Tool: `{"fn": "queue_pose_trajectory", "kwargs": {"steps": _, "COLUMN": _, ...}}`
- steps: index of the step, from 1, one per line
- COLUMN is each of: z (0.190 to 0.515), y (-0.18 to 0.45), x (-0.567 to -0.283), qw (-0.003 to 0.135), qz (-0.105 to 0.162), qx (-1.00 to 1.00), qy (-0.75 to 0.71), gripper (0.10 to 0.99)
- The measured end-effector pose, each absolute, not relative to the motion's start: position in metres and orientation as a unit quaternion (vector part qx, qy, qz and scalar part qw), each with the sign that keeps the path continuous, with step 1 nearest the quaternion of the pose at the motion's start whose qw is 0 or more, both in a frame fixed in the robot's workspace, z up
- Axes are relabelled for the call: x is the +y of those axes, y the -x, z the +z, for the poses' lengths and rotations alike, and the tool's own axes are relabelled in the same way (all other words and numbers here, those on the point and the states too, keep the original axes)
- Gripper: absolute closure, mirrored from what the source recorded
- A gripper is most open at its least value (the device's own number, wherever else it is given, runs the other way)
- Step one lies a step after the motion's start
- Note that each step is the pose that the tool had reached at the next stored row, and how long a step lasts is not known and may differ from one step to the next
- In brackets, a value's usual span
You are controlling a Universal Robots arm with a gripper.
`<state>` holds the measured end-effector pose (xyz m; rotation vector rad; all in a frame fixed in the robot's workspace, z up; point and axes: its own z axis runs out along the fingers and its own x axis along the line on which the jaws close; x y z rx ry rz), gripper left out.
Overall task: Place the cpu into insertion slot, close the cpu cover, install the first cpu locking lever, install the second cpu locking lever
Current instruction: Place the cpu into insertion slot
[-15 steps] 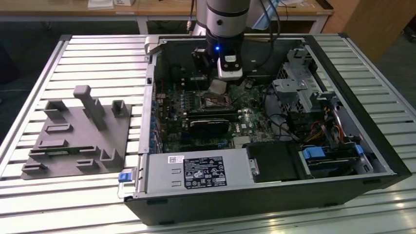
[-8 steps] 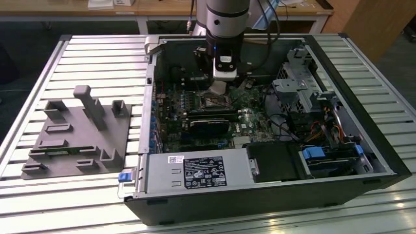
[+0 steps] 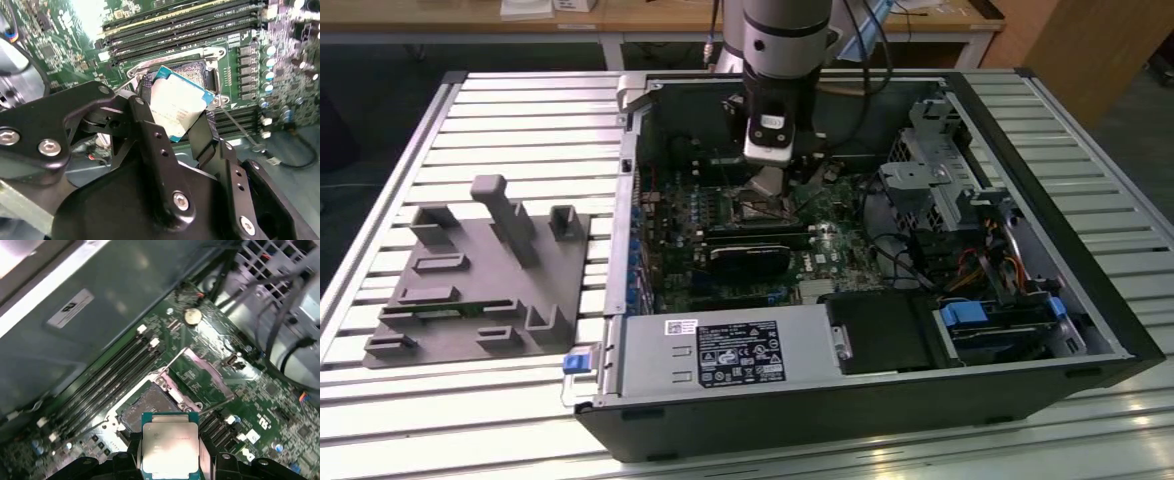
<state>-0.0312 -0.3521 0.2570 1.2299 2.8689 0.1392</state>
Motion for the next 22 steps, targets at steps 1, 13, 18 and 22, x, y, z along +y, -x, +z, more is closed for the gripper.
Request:
{"fn": "queue_pose_trajectory", "kwargs": {"steps": 1, "z": 0.2568, "y": 0.0312, "x": -0.3521, "qw": 0.009, "qz": 0.044, "qx": 0.915, "qy": -0.402, "gripper": 0.545}}
{"fn": "queue_pose_trajectory", "kwargs": {"steps": 13, "z": 0.2547, "y": 0.0312, "x": -0.3521, "qw": 0.014, "qz": 0.043, "qx": 0.865, "qy": -0.499, "gripper": 0.545}}
{"fn": "queue_pose_trajectory", "kwargs": {"steps": 18, "z": 0.2534, "y": 0.0312, "x": -0.3521, "qw": 0.016, "qz": 0.043, "qx": 0.842, "qy": -0.538, "gripper": 0.545}}
{"fn": "queue_pose_trajectory", "kwargs": {"steps": 22, "z": 0.2521, "y": 0.0312, "x": -0.3521, "qw": 0.017, "qz": 0.042, "qx": 0.822, "qy": -0.568, "gripper": 0.545}}
